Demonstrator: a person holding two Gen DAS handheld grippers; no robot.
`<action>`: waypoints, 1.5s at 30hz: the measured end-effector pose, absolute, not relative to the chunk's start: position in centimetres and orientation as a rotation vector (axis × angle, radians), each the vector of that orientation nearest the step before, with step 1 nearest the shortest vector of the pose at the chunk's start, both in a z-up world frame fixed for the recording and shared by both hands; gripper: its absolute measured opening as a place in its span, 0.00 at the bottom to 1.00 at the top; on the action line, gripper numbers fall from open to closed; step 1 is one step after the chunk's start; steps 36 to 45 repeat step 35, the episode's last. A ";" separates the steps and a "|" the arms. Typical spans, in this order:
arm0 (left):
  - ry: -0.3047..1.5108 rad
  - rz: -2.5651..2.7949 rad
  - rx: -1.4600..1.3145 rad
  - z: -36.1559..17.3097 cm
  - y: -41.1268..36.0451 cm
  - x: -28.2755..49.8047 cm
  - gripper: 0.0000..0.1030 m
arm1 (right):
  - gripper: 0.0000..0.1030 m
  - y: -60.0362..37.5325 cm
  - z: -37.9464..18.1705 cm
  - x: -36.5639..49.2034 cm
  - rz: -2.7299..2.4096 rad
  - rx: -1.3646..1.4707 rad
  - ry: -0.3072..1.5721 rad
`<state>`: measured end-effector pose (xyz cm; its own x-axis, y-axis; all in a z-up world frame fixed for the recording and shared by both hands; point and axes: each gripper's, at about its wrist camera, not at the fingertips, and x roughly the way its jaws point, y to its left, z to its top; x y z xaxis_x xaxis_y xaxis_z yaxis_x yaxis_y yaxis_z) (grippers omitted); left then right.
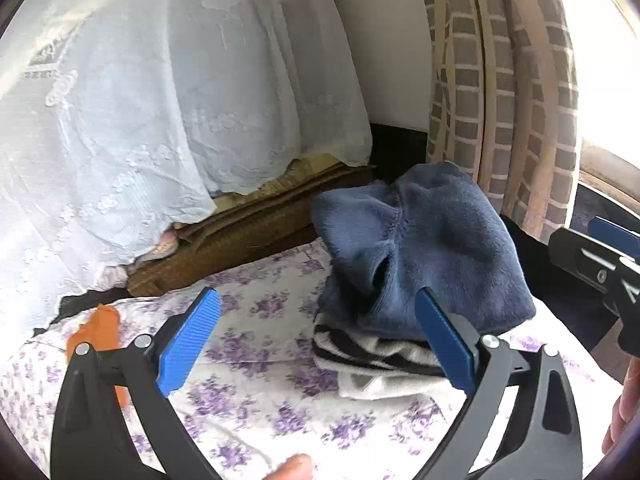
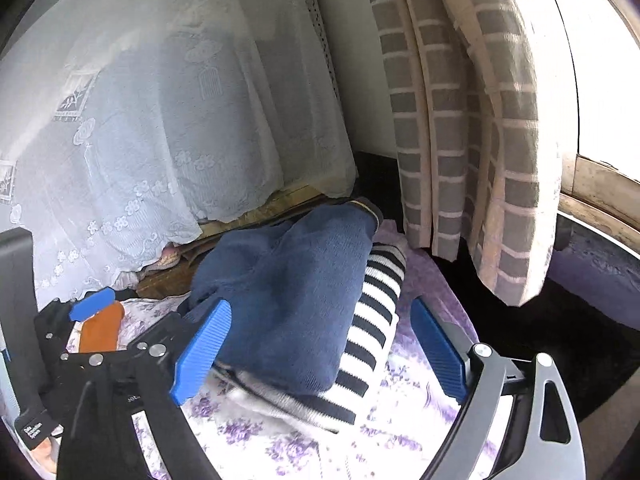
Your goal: Fold small clothes
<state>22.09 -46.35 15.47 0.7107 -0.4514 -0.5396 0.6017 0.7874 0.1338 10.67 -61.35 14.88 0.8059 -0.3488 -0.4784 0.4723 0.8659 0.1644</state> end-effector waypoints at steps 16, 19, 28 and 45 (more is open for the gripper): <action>0.452 -0.579 0.334 19.4 -42.2 17.3 0.96 | 0.93 -56.1 17.7 7.5 -0.491 0.200 0.470; 0.448 -0.577 0.335 19.5 -42.0 17.0 0.96 | 0.93 -56.0 17.9 7.0 -0.491 0.204 0.469; 0.449 -0.582 0.331 19.6 -41.7 16.7 0.96 | 0.94 -56.2 18.1 6.3 -0.486 0.229 0.472; 0.496 -0.581 0.320 19.3 -41.8 17.3 0.96 | 0.94 -56.4 17.7 6.5 -0.486 0.240 0.492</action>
